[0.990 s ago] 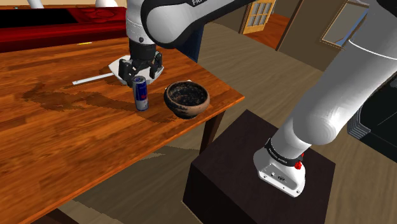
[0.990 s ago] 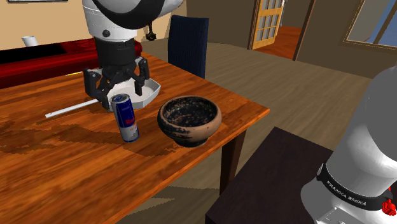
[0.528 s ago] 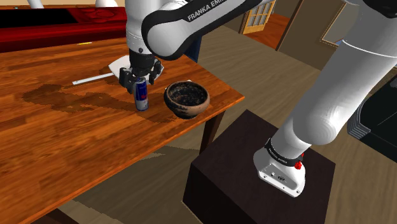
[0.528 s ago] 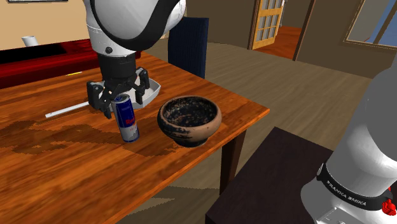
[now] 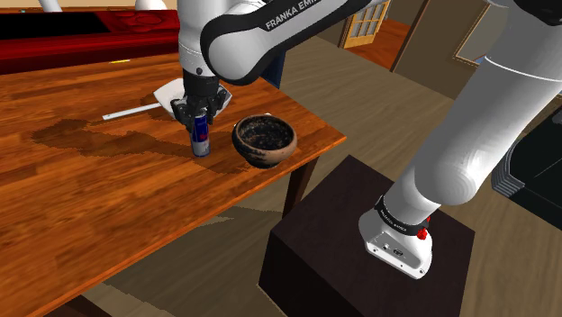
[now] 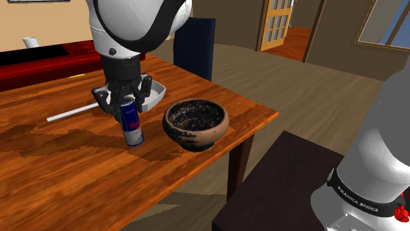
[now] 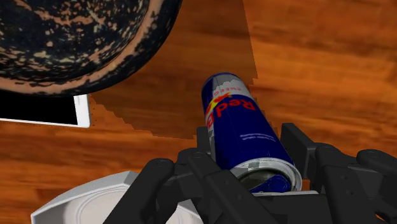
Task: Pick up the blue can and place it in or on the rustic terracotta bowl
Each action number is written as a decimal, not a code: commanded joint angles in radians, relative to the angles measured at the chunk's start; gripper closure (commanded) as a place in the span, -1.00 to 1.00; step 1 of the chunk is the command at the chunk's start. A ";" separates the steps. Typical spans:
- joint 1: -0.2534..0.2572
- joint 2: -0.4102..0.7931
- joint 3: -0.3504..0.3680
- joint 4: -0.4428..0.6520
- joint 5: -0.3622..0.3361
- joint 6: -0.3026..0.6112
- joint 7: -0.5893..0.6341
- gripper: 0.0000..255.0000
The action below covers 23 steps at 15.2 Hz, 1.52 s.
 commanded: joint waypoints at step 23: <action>-0.004 -0.088 -0.001 0.127 0.060 -0.205 -0.046 1.00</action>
